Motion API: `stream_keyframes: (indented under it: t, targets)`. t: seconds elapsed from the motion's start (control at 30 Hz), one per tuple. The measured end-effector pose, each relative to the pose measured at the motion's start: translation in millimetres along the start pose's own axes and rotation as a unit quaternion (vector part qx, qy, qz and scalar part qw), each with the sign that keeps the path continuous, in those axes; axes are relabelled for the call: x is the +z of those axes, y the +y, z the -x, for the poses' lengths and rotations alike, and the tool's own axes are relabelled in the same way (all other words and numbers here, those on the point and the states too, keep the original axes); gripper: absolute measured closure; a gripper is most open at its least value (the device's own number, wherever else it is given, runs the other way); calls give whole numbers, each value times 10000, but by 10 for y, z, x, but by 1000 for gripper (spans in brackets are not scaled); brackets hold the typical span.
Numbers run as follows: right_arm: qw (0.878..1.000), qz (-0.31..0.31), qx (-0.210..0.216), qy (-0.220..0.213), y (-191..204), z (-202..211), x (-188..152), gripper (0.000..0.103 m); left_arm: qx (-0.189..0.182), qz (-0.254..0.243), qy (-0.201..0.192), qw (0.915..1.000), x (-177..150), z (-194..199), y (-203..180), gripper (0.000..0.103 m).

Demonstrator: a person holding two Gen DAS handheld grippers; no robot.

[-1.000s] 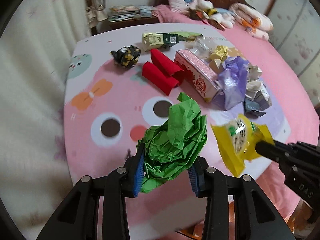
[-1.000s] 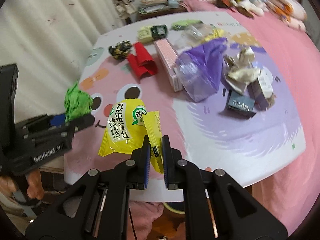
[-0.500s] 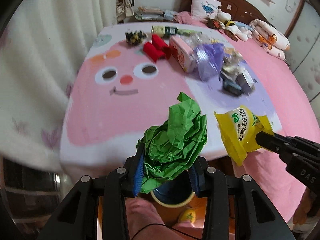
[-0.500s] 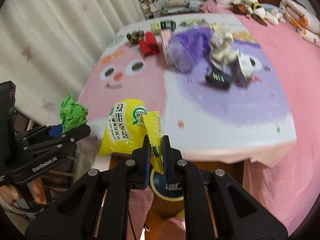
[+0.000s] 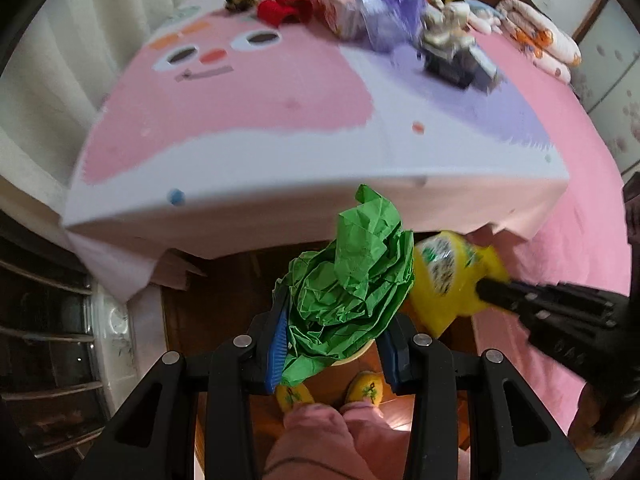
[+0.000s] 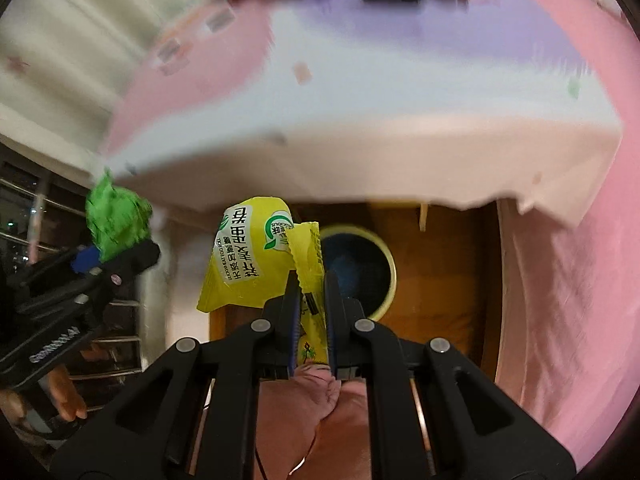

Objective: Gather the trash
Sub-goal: 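Carry both items over the bin and open both grippers to drop them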

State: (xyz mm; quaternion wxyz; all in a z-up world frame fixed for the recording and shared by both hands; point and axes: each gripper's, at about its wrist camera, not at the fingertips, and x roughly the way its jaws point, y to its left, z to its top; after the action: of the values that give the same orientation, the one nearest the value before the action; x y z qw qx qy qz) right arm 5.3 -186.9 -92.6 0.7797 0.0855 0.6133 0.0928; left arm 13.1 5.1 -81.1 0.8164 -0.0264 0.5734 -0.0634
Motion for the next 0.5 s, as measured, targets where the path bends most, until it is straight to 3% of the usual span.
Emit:
stream_keyframes:
  t: [0.27,0.5]
  targets:
    - [9946,-615,-428,719,-339,-1385,-511,95,-17,129,746,9971,-395,-1334,114,65]
    - [9876,-1083,-618,951,-713,-2530,-792,94,90,139,997,9949,-675,-2427,125,63]
